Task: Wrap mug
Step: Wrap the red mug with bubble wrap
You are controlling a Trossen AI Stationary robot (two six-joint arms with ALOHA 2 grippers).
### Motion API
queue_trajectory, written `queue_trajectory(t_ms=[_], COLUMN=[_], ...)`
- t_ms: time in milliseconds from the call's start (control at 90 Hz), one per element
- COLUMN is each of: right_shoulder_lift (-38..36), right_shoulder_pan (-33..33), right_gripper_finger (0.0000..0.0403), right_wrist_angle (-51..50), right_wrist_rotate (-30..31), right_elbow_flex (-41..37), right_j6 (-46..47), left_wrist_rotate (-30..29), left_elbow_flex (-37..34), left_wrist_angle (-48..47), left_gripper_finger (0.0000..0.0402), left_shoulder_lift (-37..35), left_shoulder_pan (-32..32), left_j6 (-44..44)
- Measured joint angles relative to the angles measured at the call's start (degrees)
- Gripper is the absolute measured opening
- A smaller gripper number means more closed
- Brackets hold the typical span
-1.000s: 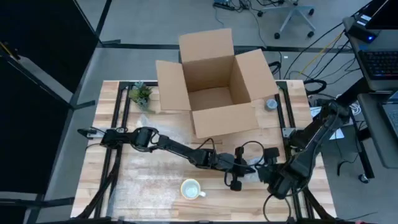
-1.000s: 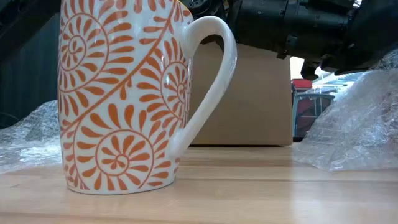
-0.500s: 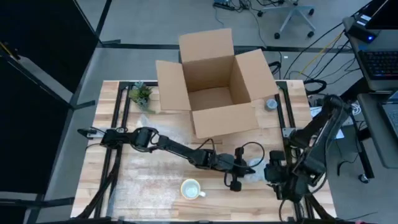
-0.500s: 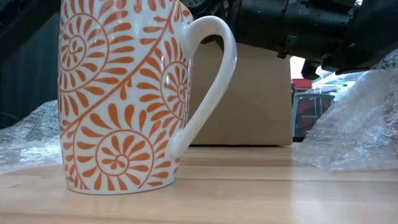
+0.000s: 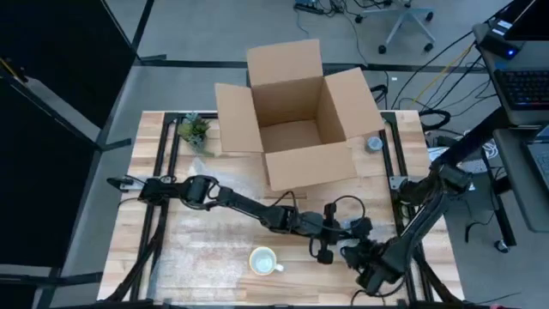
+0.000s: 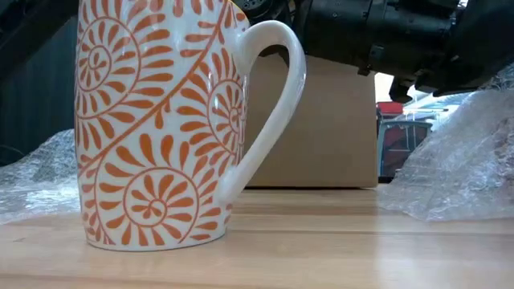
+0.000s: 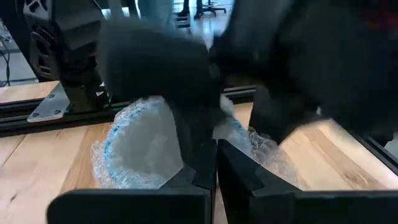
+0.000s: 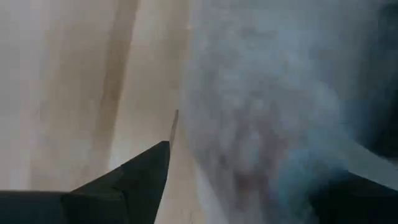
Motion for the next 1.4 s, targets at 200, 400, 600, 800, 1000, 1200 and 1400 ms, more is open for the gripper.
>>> queue_trajectory(t_ms=[200,400,600,800,1000,1200,1400], right_shoulder_lift=[4.7,0.26,-10.32,-22.16,-29.18,-28.49,-26.3], right_shoulder_pan=[-0.34,0.68,1.55,3.91,8.87,12.81,14.3], right_gripper_finger=[0.0258,0.0258,0.0258,0.0258,0.0258,0.0258,0.0258], right_wrist_angle=[1.64,-7.16,-9.23,-13.86,-21.92,-20.78,-13.93], right_wrist_rotate=[0.02,-2.15,-1.11,-3.54,-3.34,-6.74,-14.86], right_elbow_flex=[0.45,2.19,3.12,3.17,3.25,-1.62,-11.25], right_j6=[-0.84,3.86,9.37,19.41,32.59,38.48,43.31], left_wrist_rotate=[-0.18,-0.17,0.24,0.22,0.22,0.2,-0.08], left_elbow_flex=[-0.14,0.08,0.08,0.07,0.07,0.08,1.17], left_wrist_angle=[-1.16,0.61,0.21,0.41,0.36,0.43,-0.11], left_gripper_finger=[0.0,0.0,0.0,0.0,0.0,0.0,0.0], left_shoulder_lift=[-0.02,0.15,0.15,0.15,0.15,0.15,0.15], left_shoulder_pan=[-0.2,0.17,-0.15,-0.04,-0.09,-0.07,-0.04], left_j6=[0.12,0.1,0.09,0.08,0.08,0.08,-1.8])
